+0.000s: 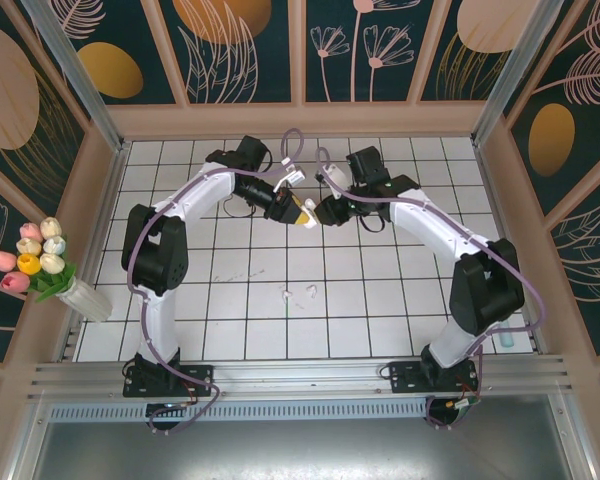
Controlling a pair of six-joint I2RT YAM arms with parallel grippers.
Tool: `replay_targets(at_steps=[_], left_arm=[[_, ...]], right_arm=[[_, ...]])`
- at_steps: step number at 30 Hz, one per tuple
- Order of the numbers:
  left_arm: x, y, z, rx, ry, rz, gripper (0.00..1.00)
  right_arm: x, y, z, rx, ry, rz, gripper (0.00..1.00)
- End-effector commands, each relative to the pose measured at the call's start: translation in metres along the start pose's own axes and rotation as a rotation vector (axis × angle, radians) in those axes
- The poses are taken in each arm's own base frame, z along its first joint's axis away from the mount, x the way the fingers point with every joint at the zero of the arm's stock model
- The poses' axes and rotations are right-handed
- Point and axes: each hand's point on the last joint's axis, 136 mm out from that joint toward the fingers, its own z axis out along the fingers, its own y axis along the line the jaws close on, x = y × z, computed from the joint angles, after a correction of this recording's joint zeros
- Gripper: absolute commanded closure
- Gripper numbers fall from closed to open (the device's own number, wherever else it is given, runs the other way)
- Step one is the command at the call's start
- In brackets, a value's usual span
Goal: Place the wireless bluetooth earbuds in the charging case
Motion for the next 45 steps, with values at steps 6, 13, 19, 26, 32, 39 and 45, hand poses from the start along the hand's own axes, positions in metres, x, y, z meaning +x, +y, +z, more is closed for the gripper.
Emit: replay_targets(at_steps=[6, 13, 19, 26, 32, 39, 45], left_arm=[[-0.034, -0.006, -0.020, -0.162, -0.218, 0.129, 1.00], [-0.058, -0.023, -0.069, -0.453, -0.606, 0.319, 1.00], [-0.052, -0.023, -0.103, -0.647, -0.829, 0.391, 1.00], [-0.033, -0.038, -0.128, -0.744, -1.039, 0.507, 1.00], [-0.022, -0.052, -0.139, -0.745, -1.179, 0.595, 1.00], [-0.021, -0.036, -0.143, -0.805, -1.204, 0.580, 1.00], [-0.023, -0.033, -0.162, -0.902, -1.266, 0.549, 1.00]], right_arm=[[-0.033, -0.005, -0.080, 0.081, -0.279, 0.220, 0.47], [0.030, 0.002, -0.048, 0.179, -0.218, 0.526, 0.46], [0.088, 0.021, -0.006, 0.273, -0.114, 0.694, 0.46], [0.102, 0.045, 0.013, 0.263, -0.110, 0.765, 0.46], [0.104, 0.068, 0.036, 0.283, -0.043, 0.735, 0.46], [0.105, 0.097, 0.065, 0.323, 0.030, 0.748, 0.47], [0.125, 0.114, 0.090, 0.361, 0.115, 0.800, 0.47]])
